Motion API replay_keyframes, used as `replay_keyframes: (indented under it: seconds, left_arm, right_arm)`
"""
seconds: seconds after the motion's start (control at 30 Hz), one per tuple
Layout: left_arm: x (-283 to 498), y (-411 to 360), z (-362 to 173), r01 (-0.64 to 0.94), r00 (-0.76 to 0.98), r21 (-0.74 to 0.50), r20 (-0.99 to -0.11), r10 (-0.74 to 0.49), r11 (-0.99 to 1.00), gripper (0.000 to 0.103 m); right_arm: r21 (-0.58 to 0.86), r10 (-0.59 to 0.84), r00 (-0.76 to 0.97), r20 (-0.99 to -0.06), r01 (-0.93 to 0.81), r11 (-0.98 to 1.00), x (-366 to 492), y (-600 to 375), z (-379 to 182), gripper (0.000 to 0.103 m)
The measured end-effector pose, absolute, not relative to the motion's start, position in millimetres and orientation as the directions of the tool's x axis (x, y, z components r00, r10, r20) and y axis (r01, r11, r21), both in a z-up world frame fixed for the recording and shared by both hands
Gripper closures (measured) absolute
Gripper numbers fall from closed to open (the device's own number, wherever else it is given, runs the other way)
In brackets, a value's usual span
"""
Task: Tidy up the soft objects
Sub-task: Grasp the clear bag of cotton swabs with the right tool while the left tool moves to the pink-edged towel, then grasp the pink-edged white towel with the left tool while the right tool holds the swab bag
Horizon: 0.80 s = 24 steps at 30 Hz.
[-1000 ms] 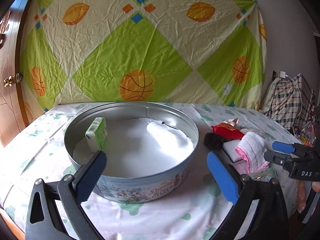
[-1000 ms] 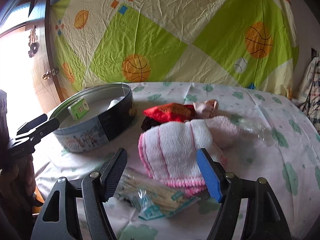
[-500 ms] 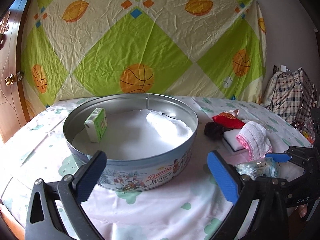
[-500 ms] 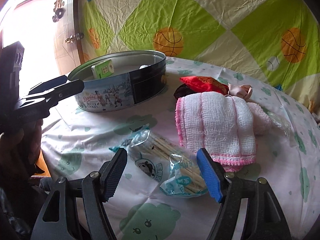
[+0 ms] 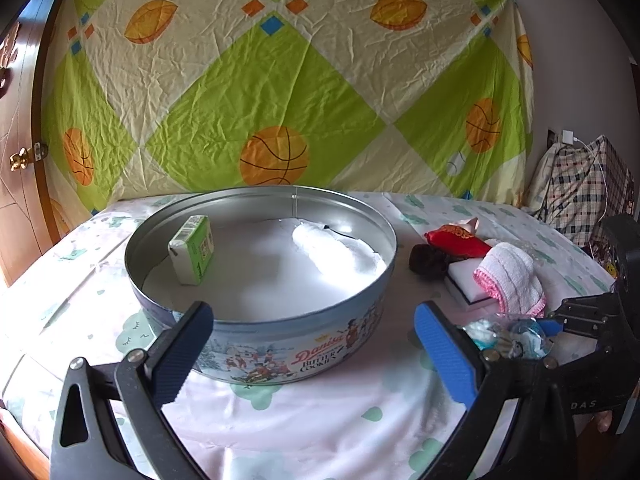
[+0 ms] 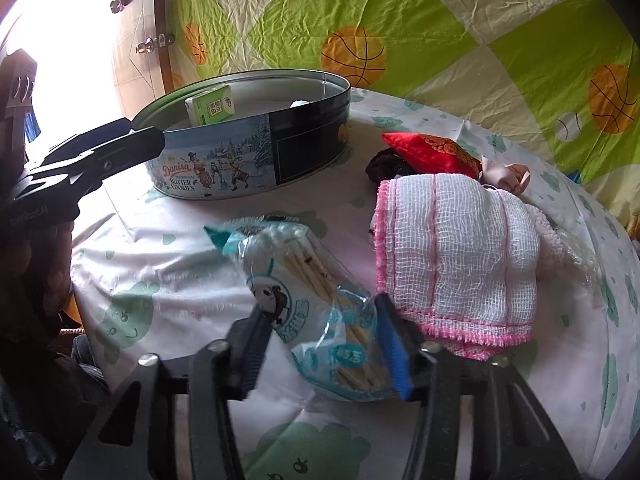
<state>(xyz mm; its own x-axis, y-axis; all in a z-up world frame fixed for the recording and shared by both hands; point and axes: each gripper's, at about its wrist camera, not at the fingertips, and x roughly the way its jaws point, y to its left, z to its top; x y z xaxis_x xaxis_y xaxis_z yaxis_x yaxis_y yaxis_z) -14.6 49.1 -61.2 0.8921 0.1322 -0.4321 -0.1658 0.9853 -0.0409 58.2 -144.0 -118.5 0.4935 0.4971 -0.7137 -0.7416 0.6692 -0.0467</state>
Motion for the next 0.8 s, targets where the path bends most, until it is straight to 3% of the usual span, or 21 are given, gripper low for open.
replay_keyframes:
  seconds: [0.07, 0.33, 0.47, 0.8]
  left_arm:
    - [-14, 48, -59, -0.165, 0.893, -0.037, -0.429, 0.133, 0.986, 0.001]
    - [1, 32, -42, -0.121, 0.906, -0.033, -0.412, 0.097, 0.992, 0.001]
    - [17, 7, -34, -0.073, 0.914, -0.003, -0.399, 0.065, 0.997, 0.001]
    - [77, -71, -36, 0.101, 0.883, 0.027, -0.463, -0.077, 0.994, 0.001]
  right_arm:
    - [-0.016, 0.529, 0.479, -0.700, -0.752, 0.659, 57, -145, -116, 0.071]
    - [0.046, 0.602, 0.575, -0.554, -0.701, 0.712, 55, -173, -85, 0.073]
    - [0.040, 0.523, 0.687, -0.504, -0.586, 0.809, 66, -199, -73, 0.073]
    - [0.007, 0.300, 0.850, -0.432, -0.329, 0.944, 102, -256, -58, 0.073]
